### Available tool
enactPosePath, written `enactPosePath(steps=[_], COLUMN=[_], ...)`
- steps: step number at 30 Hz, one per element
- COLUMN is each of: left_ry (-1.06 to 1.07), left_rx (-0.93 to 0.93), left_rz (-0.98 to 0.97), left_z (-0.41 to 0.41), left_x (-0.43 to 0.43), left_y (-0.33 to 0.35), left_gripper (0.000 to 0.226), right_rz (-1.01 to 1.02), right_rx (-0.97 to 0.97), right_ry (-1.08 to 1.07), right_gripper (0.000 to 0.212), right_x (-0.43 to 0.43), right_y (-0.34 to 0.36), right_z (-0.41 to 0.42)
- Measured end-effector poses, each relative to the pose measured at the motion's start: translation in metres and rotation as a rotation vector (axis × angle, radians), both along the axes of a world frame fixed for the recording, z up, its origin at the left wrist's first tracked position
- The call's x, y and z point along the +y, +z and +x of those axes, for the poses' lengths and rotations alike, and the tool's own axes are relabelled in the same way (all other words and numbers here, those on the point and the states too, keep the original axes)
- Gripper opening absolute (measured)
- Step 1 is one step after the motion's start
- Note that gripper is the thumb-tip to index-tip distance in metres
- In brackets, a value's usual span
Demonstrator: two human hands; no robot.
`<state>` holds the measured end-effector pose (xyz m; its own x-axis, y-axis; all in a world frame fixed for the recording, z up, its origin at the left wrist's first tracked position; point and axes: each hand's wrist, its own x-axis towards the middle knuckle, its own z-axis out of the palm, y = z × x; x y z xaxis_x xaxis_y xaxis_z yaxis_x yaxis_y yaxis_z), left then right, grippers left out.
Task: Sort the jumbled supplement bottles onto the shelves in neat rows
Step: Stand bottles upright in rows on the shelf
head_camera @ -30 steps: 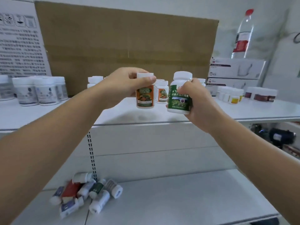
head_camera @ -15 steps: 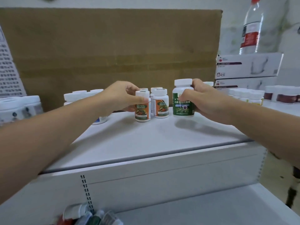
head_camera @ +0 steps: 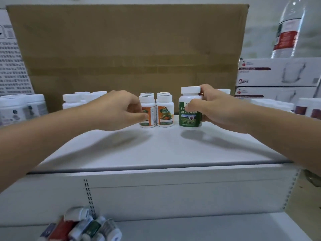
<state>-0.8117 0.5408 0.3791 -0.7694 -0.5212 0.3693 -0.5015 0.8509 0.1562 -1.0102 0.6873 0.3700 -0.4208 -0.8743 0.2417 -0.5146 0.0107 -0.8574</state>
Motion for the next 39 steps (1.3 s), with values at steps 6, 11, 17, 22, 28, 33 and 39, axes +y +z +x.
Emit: enactPosePath(steps=[6, 11, 17, 22, 28, 33, 39], left_ry=[-0.216, -0.246, -0.253, -0.277, -0.284, -0.26, -0.052], left_rx=[-0.25, -0.281, -0.323, -0.276, -0.269, -0.274, -0.335], left_rz=[0.039, 0.032, 0.103, 0.152, 0.132, 0.124, 0.038], left_z=[-0.041, -0.095, -0.122, -0.123, -0.125, -0.12, -0.104], left_x=[0.062, 0.086, 0.081, 0.074, 0.073, 0.081, 0.103], left_y=[-0.012, -0.013, -0.032, -0.042, -0.043, -0.038, -0.019], left_gripper=[0.029, 0.04, 0.049, 0.046, 0.046, 0.046, 0.046], right_rz=[-0.016, 0.012, 0.036, -0.024, -0.105, -0.076, -0.234], right_rx=[-0.016, 0.054, 0.21, 0.179, 0.19, 0.316, 0.645], right_ry=[0.035, -0.032, -0.179, -0.208, -0.206, -0.229, -0.291], right_gripper=[0.037, 0.037, 0.049, 0.048, 0.048, 0.053, 0.05], right_x=[0.032, 0.046, 0.052, 0.054, 0.052, 0.049, 0.067], right_y=[0.004, 0.006, 0.005, -0.007, -0.014, -0.016, -0.003], right_z=[-0.037, -0.071, -0.1, -0.112, -0.116, -0.119, -0.099])
